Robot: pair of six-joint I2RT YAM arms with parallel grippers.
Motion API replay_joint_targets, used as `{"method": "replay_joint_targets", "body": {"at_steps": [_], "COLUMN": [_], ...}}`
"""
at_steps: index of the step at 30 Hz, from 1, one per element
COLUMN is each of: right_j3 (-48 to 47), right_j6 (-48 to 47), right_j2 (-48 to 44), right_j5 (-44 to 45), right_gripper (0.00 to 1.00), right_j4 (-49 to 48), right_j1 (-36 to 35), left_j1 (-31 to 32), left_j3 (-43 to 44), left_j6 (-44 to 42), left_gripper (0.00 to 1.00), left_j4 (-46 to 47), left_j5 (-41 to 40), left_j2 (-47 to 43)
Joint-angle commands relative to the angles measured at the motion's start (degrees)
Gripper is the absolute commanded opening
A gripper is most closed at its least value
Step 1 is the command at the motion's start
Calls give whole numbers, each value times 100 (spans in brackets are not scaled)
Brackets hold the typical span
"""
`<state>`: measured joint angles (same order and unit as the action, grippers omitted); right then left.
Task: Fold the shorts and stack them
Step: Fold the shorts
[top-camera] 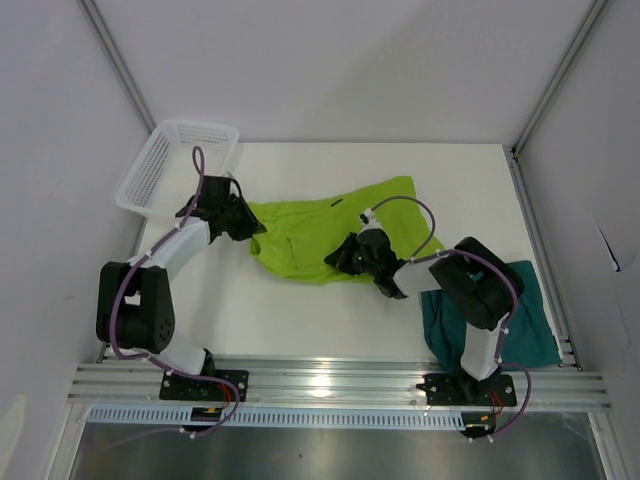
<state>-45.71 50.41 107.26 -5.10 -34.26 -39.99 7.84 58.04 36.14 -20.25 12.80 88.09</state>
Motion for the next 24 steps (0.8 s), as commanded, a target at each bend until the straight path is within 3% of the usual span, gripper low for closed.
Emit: {"method": "replay_joint_targets", "body": {"at_steps": [1,8,15,24], "right_j3": [536,600,-262,-631], "right_j6": [109,-400,-910,-1534], "right_j2": [-276,205,796,-177], "right_j5": [1168,2715,2866,2717], "right_gripper": [0,0,0,1], "right_j4": [-1406,-1532,-978,14], "right_j1": [-237,-1219,-2108,-2250], "left_j1": [-80,-133,51,183], "left_j3": [436,839,1226,1964], "left_j6": [-177,-134,-318,-625], "left_gripper": [0,0,0,0], "left_j4": [-330,-857,-1542,-2219], "left_j5": [205,258,-92,-610], "left_j2": [-91,-222,-547,-609]}}
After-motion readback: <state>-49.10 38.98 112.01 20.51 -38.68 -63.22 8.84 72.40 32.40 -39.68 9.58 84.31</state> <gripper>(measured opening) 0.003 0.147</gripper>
